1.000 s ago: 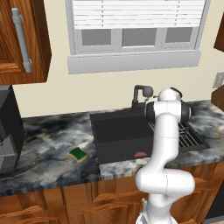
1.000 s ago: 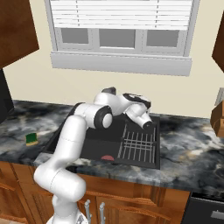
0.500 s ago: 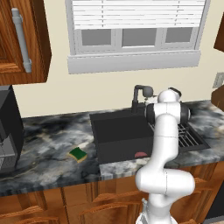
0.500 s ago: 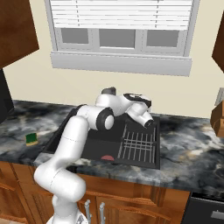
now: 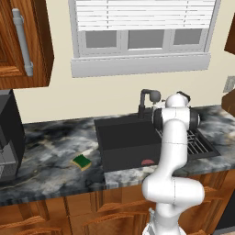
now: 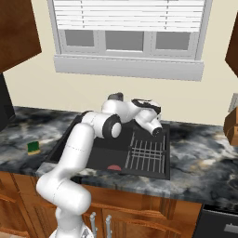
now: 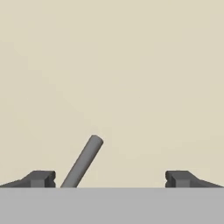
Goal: Soak the sponge with water for a few seconds and then drop it inside the sink.
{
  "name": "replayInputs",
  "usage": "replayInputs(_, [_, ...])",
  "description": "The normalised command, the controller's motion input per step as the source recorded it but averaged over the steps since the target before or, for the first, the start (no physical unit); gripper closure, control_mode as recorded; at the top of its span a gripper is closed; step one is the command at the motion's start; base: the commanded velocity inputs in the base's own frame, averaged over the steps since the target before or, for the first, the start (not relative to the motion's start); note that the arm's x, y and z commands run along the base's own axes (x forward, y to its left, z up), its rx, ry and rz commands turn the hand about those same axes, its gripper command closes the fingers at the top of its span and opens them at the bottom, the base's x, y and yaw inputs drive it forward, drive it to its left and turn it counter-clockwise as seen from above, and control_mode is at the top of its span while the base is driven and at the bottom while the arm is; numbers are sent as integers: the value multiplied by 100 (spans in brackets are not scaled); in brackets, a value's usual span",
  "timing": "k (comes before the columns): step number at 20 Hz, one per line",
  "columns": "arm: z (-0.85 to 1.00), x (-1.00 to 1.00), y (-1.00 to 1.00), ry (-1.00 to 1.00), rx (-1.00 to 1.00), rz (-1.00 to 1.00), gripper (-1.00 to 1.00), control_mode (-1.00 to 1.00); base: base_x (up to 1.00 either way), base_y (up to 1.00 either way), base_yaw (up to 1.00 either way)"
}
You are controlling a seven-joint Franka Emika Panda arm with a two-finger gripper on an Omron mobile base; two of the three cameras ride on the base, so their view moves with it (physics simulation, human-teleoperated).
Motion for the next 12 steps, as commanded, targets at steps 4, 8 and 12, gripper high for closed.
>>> replayInputs(4, [-1,5,-45,0,0,-9,-100,-100,0,0,0])
replayInputs(8, [-3,12,-44,0,0,-9,-100,-100,0,0,0])
replayInputs(12, [-4,10,-43,0,0,-9,-100,-100,0,0,0])
